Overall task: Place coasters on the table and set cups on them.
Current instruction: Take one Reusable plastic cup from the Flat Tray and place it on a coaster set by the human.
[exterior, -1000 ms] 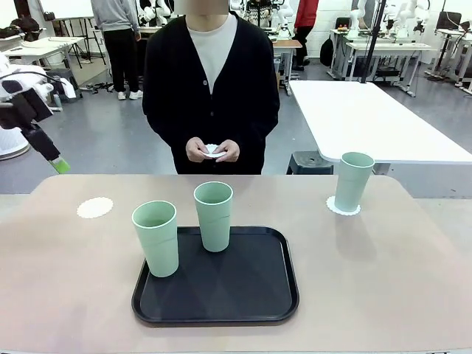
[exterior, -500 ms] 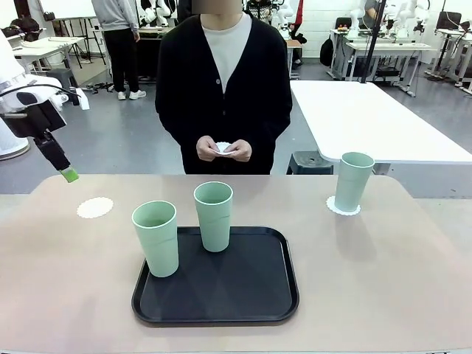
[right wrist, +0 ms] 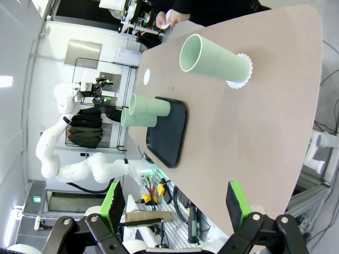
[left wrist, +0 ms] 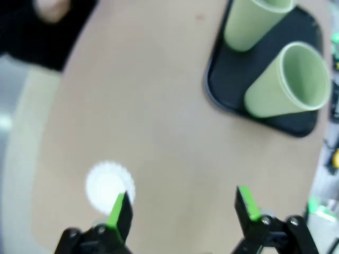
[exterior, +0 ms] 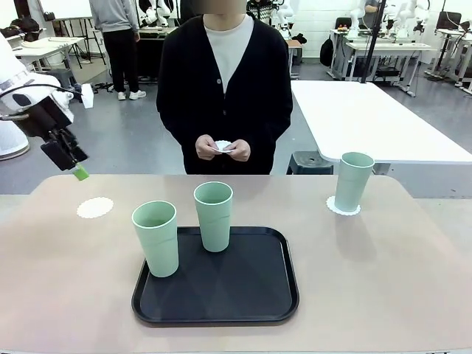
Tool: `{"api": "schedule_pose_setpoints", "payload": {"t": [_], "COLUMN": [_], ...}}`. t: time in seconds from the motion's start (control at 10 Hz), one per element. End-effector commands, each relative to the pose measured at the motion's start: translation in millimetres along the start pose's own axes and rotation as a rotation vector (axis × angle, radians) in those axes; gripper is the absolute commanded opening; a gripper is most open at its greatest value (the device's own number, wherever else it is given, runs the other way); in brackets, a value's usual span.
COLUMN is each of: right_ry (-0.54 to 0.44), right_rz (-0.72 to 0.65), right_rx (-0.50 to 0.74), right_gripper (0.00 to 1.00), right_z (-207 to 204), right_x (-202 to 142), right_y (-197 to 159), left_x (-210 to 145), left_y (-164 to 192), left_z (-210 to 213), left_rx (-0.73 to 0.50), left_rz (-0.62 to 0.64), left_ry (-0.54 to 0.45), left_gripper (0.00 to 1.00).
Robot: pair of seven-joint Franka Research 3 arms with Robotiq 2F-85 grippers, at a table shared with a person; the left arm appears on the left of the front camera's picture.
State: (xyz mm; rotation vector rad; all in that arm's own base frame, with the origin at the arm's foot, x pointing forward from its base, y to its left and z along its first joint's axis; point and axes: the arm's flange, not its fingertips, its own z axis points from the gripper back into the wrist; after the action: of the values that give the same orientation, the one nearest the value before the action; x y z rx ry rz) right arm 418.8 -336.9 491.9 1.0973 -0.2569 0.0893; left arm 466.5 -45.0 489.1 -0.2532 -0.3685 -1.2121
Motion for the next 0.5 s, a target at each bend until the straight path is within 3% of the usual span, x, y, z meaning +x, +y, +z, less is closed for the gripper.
{"api": "schedule_pose_setpoints", "payload": {"t": [0.0,0.2,0.4], "right_ry": [-0.011,-0.011,-0.011], "right_rz": [-0.004,-0.004,-0.004], "right_rx": [0.008,0.008,0.008], "right_gripper": [1.0,1.0,1.0], "right_z": [-1,-1,-1], "right_x": [2,2,2], "right_y": [2,2,2], "left_x": [-6,-19,-26], "left_y": [-13,-32,-31], "left_z": [-7,-19,-42], "left_rx": [-0.097,-0.062,-0.05], "left_rz": [-0.208,-0.318,-0.336], "left_ry": [-0.209,-0.344,-0.521], "left_gripper": [1.0,1.0,1.0]}}
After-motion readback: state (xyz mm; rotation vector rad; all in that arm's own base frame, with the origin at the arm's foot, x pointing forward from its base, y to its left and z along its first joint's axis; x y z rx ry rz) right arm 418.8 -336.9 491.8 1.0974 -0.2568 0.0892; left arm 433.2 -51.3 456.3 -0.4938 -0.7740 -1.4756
